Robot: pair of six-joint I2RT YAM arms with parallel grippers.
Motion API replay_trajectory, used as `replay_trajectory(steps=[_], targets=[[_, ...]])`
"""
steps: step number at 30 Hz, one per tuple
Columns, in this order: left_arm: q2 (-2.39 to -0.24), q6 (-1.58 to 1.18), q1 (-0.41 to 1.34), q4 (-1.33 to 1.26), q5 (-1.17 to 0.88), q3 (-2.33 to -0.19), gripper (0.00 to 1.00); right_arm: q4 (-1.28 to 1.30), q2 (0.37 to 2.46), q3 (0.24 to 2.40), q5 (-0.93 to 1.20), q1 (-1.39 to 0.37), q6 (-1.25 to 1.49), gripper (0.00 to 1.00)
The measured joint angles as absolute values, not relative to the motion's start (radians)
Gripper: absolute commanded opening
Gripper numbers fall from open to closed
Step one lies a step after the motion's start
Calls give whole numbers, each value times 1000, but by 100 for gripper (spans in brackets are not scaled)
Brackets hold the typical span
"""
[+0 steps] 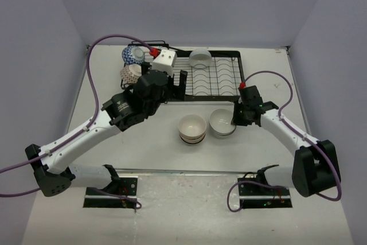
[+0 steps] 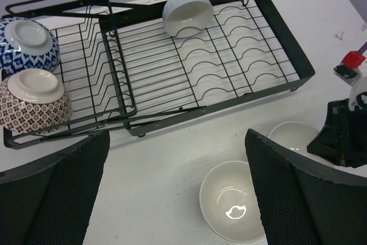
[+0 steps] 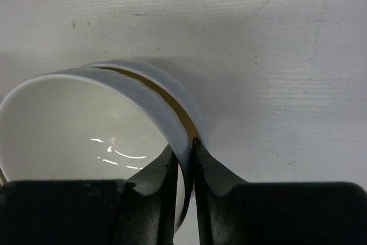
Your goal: Unload the bowls from the dish rack
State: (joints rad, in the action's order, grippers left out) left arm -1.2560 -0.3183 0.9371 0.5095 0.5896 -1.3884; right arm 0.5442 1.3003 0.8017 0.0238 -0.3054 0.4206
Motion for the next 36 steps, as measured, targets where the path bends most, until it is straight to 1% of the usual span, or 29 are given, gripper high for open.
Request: replay_trajectory(steps=[2,5,9,17,19,20,22,23,27,29,31,34,36], targets=[[-1254,-318,931,506,581,-1388,100,538,1300,802,27,-305,422,20],[-1255,-318,920,495,569,-1387,100,537,1288,802,30,-306,427,34],[-1261,-318,910,484,551,-1387,100,539,1249,802,37,-305,427,42],[-1283,-318,903,478,523,-1387,100,566,1175,805,31,-303,426,42],[-1284,-318,903,474,518,-1383,100,580,1168,809,17,-303,426,39],[-1284,-318,903,472,515,-1379,100,586,1164,811,10,-304,426,33],[-1285,-318,903,471,507,-1375,100,600,1156,815,-6,-303,426,26],[-1286,-318,903,469,504,-1374,100,606,1151,816,-11,-303,426,21],[-1288,-318,903,463,496,-1365,100,617,1143,816,-18,-303,426,16],[-1292,-318,903,461,494,-1362,100,616,1143,815,-18,-304,426,11],[-1297,-318,903,459,493,-1361,100,614,1149,813,-17,-304,426,10],[-1308,-318,903,455,489,-1361,100,607,1174,805,-15,-308,426,0],[-1317,-318,900,449,482,-1360,100,598,1192,796,-15,-308,428,0]])
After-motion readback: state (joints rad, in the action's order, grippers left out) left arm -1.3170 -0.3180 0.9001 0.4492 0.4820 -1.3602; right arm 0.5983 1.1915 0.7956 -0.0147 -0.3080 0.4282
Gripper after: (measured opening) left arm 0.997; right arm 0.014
